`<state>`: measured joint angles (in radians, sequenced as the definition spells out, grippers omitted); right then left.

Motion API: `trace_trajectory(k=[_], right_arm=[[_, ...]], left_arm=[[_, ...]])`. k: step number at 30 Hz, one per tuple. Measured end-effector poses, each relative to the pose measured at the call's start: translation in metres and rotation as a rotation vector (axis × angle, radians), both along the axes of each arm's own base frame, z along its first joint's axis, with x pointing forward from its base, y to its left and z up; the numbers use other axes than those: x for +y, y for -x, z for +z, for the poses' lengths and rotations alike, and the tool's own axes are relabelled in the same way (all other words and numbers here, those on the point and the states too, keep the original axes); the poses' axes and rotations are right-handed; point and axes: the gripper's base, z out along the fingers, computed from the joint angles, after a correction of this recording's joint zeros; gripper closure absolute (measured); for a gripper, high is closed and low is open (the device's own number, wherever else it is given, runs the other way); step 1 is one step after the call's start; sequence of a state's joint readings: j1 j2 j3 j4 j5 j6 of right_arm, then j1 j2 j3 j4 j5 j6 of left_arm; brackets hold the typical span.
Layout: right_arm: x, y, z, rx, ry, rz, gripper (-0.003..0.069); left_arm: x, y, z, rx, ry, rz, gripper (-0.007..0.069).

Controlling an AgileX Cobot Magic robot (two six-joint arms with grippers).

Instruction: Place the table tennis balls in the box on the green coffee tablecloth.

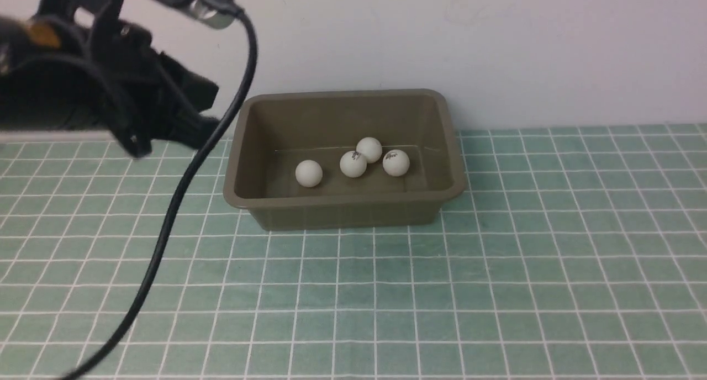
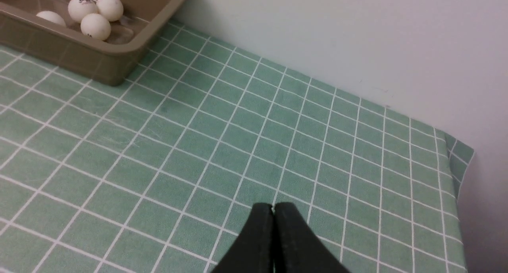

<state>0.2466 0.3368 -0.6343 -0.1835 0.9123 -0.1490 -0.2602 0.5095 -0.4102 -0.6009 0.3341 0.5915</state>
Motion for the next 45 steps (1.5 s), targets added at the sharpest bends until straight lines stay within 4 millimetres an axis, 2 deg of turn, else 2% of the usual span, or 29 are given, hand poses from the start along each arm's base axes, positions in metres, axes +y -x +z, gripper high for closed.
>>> trace_trajectory(k=[8,10,15,19,22,23,27,37,40,42,45], right_arm=[[-0.001,0.001,-0.003,0.032,0.005,-0.006,0.0676],[-0.001,0.001,-0.003,0.038,0.006,-0.007,0.0676],[-0.001,0.002,-0.004,0.043,0.008,-0.008,0.0676],[-0.001,0.002,-0.004,0.043,0.010,-0.009,0.0676],[-0.001,0.002,-0.004,0.043,0.010,-0.010,0.0676],[-0.001,0.002,-0.004,0.043,0.010,-0.010,0.0676],[-0.001,0.002,-0.004,0.046,0.011,-0.010,0.0676],[-0.001,0.002,-0.004,0.047,0.011,-0.010,0.0676],[-0.001,0.002,-0.004,0.047,0.011,-0.010,0.0676],[-0.001,0.002,-0.004,0.047,0.011,-0.010,0.0676],[-0.001,0.002,-0.004,0.047,0.011,-0.010,0.0676]], left_arm=[[-0.002,0.006,0.006,0.007,0.152,-0.001,0.0629],[-0.002,0.007,0.006,-0.010,0.127,-0.008,0.0629],[0.011,0.018,0.005,-0.168,-0.106,0.032,0.0629],[0.025,0.031,-0.013,-0.255,-0.210,0.172,0.0629],[0.034,0.040,-0.039,-0.298,-0.229,0.294,0.0629],[0.036,0.043,-0.048,-0.313,-0.229,0.320,0.0629],[0.038,0.049,-0.064,-0.366,-0.223,0.364,0.0629],[0.047,0.049,-0.056,-0.478,-0.185,0.475,0.0629],[0.047,0.048,-0.064,-0.456,-0.167,0.483,0.0629],[0.048,0.045,-0.078,-0.402,-0.111,0.494,0.0629],[0.047,0.044,-0.088,-0.326,-0.069,0.495,0.0629]])
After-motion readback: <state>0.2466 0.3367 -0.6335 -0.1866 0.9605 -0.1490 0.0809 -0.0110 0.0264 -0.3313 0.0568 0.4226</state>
